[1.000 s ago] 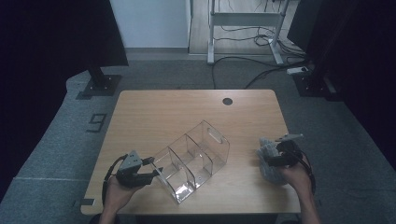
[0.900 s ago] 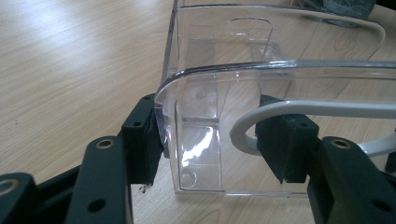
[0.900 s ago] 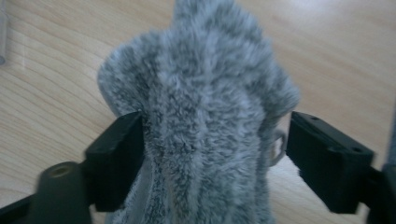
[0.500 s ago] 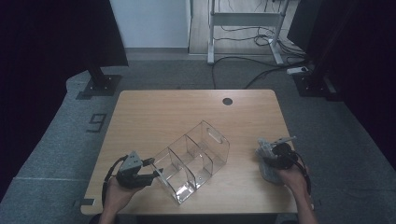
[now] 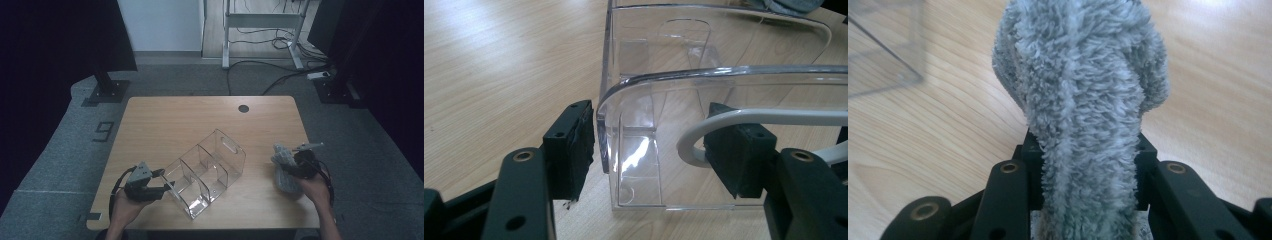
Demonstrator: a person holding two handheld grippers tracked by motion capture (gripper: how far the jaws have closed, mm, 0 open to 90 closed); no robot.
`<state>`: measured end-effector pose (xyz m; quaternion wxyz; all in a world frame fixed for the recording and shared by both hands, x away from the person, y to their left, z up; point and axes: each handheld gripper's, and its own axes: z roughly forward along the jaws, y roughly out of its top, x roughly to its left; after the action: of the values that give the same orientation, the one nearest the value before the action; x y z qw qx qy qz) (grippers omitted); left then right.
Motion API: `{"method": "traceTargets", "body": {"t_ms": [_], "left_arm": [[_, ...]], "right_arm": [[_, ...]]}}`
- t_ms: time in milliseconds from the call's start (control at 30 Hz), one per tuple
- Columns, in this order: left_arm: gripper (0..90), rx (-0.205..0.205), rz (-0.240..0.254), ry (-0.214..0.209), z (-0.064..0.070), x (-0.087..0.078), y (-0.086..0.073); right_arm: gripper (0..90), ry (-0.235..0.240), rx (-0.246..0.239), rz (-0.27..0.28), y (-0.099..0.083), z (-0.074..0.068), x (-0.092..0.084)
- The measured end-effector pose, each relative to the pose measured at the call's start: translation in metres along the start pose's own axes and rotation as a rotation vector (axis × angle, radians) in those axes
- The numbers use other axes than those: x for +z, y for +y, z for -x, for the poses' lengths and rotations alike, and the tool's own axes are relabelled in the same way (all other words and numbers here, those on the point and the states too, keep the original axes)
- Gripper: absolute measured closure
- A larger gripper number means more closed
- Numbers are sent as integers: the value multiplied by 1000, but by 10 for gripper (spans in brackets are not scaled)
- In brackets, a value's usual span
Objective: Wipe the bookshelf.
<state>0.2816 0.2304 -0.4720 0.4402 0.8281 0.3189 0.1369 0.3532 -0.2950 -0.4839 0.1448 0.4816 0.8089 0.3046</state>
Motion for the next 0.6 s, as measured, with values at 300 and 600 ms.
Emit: {"method": "traceTargets", "body": {"t_ms": [300,600], "left_arm": [[405,0,1,-23,1,0,-1],[364,-9,1,-16,0,0,-1]], "right_arm": [[631,54,-20,53,11,-9,-14],[630,87,-61,83,29,-23,-29]]}}
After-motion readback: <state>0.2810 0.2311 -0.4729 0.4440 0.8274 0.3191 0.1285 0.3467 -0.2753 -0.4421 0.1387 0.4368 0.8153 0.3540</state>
